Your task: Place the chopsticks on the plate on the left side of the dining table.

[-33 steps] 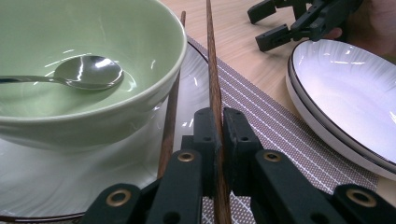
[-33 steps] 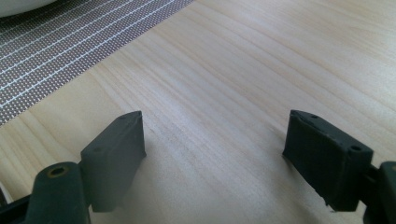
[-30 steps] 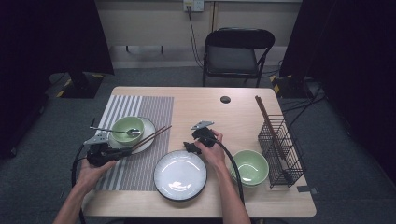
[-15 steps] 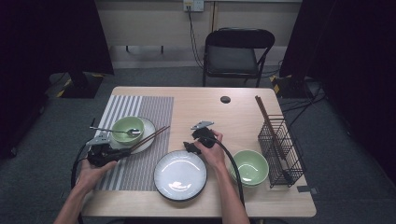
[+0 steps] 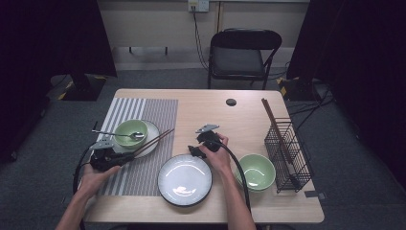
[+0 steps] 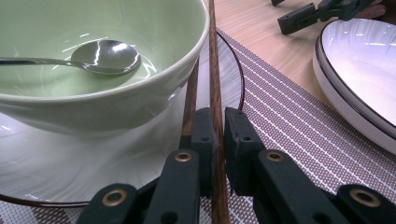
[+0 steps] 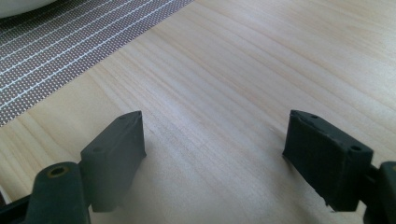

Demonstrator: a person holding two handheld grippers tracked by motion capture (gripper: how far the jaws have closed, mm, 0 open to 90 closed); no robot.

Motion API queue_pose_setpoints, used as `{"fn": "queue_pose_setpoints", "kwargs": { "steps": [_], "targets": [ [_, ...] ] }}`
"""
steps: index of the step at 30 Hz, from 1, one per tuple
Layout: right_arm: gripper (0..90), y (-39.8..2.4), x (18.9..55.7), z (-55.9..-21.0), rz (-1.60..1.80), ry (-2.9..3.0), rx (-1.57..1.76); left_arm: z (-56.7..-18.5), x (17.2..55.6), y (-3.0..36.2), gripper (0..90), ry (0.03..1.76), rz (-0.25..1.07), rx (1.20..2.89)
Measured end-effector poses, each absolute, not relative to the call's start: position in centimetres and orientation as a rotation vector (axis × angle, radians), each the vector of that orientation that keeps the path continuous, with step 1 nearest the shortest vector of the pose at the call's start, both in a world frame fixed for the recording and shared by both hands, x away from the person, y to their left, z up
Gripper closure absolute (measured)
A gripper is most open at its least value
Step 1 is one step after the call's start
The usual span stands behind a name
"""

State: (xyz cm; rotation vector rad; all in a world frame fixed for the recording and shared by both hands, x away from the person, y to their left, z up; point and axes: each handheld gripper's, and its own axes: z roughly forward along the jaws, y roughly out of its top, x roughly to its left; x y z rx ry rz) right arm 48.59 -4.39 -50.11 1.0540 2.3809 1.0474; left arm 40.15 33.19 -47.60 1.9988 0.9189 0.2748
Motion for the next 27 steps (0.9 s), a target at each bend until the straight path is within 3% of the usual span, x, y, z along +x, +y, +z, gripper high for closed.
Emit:
{"fn": "queue_pose_setpoints", "kwargs": {
  "steps": [27],
  "targets": [
    [19.3,-4.39,48.60,-50.11,1.047,2.381,1.053,-46.98,39.91,32.90,78.2,0.903,0.301,1.985]
  ]
}}
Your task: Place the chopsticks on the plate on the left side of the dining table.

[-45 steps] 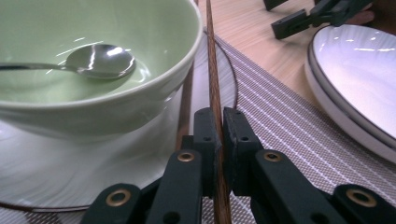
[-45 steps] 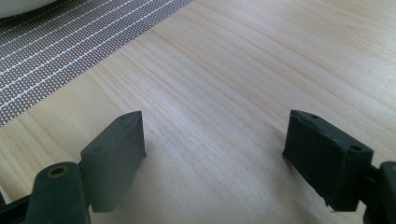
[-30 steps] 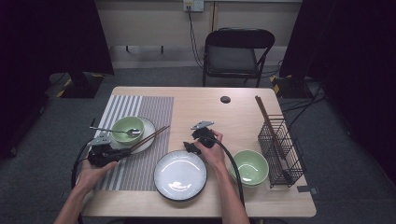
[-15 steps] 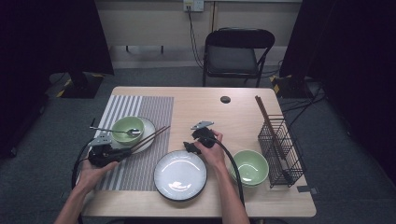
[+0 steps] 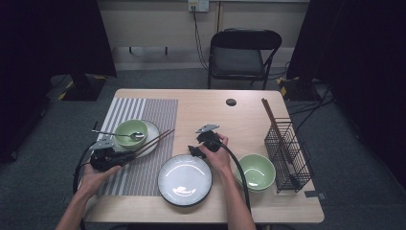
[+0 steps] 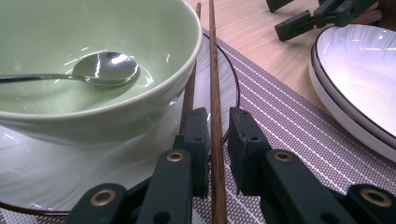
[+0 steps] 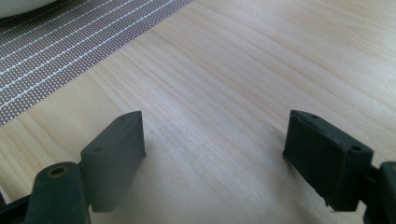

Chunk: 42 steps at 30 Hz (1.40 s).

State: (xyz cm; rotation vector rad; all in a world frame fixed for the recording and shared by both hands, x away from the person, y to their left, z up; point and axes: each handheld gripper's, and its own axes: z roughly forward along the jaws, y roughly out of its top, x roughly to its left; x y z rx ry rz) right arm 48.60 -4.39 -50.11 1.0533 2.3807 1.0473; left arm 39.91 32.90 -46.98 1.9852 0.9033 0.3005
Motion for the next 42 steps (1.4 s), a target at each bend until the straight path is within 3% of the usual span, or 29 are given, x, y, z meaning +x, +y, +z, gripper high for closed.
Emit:
{"fn": "queue_pose_setpoints", "kwargs": {
  "steps": [7,12,22,42],
  "targets": [
    [19.3,-4.4,48.6,-50.1,1.047,2.381,1.054,-46.3,39.7,32.8,78.4,0.880,0.316,1.975],
    [19.3,-4.4,48.6,-50.1,1.048,2.381,1.053,-46.1,39.8,32.1,87.1,0.848,0.258,1.953],
    [19.3,-4.4,48.6,-50.1,1.047,2.381,1.053,-47.3,40.4,31.4,87.3,0.905,0.278,1.999],
    [19.3,-4.4,48.6,-50.1,1.047,2.381,1.054,-46.5,39.9,33.5,85.0,0.931,0.273,1.911]
  ]
}}
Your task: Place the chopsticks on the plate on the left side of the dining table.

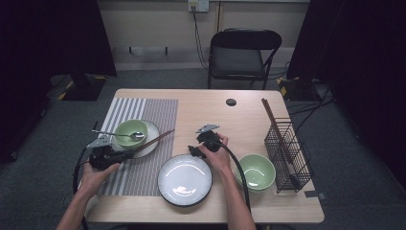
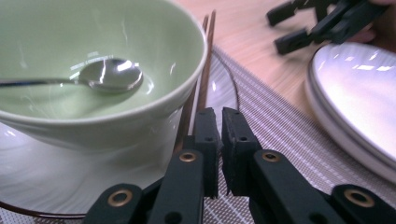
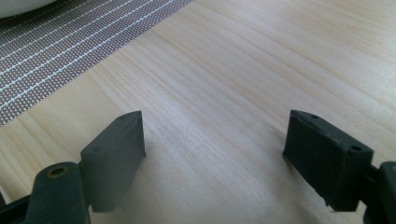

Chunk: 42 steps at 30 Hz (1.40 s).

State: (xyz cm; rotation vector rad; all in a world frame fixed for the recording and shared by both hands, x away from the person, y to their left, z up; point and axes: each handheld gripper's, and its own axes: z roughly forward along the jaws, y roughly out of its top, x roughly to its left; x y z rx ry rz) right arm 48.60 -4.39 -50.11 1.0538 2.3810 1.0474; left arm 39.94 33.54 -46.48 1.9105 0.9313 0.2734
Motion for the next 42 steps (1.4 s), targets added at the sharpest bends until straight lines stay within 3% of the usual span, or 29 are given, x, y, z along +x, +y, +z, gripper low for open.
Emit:
{"fn": "queue_pose_setpoints", "kwargs": {
  "steps": [10,18,26,33,42],
  "targets": [
    [19.3,-4.4,48.6,-50.1,1.046,2.381,1.053,-46.8,40.0,35.5,76.3,1.017,0.277,1.865],
    [19.3,-4.4,48.6,-50.1,1.047,2.381,1.052,-47.3,40.2,35.0,66.5,1.023,0.264,1.898],
    [19.3,-4.4,48.6,-50.1,1.047,2.381,1.054,-47.7,40.4,34.5,67.8,1.027,0.250,1.929],
    [19.3,-4.4,48.6,-50.1,1.047,2.381,1.051,-47.8,40.5,34.6,75.0,1.024,0.258,1.935],
    [19.3,-4.4,48.6,-50.1,1.047,2.381,1.052,-47.7,40.4,35.3,74.7,1.028,0.247,1.934]
  ]
}}
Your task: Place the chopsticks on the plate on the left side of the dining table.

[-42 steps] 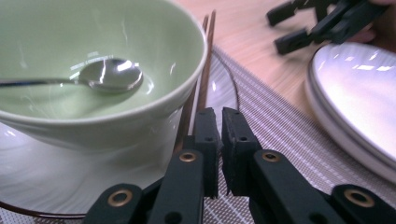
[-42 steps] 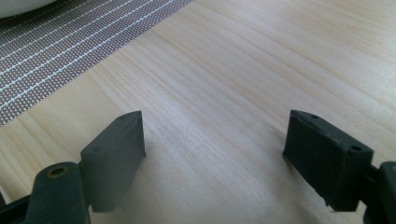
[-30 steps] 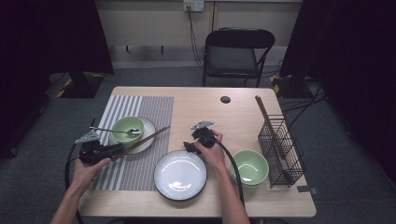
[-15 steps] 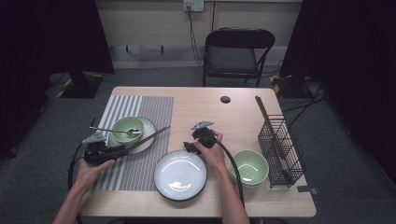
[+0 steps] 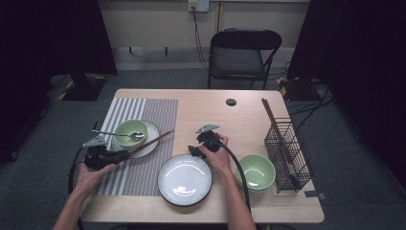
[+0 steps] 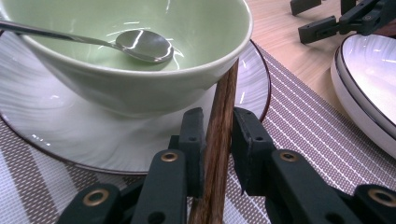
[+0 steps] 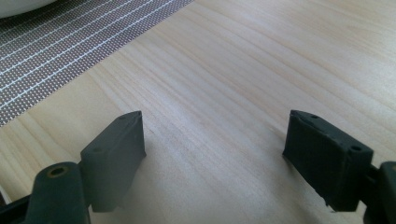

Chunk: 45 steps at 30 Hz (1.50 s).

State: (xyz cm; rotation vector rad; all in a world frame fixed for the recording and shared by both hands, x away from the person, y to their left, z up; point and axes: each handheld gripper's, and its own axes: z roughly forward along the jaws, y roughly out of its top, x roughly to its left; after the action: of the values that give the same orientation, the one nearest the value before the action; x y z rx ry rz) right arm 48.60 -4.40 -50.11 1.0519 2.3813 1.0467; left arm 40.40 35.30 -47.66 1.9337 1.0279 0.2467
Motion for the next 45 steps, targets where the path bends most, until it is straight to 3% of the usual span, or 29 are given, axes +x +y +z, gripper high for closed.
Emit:
{"fn": "queue_pose_setpoints", "kwargs": {
  "steps": [23,45],
  "targets": [
    [19.3,-4.4,48.6,-50.1,1.047,2.381,1.053,-47.4,40.2,37.3,72.6,1.010,0.269,1.936],
    [19.1,-4.4,48.6,-50.1,1.045,2.382,1.048,-46.9,40.7,35.5,67.7,0.999,0.291,1.970]
  ]
}}
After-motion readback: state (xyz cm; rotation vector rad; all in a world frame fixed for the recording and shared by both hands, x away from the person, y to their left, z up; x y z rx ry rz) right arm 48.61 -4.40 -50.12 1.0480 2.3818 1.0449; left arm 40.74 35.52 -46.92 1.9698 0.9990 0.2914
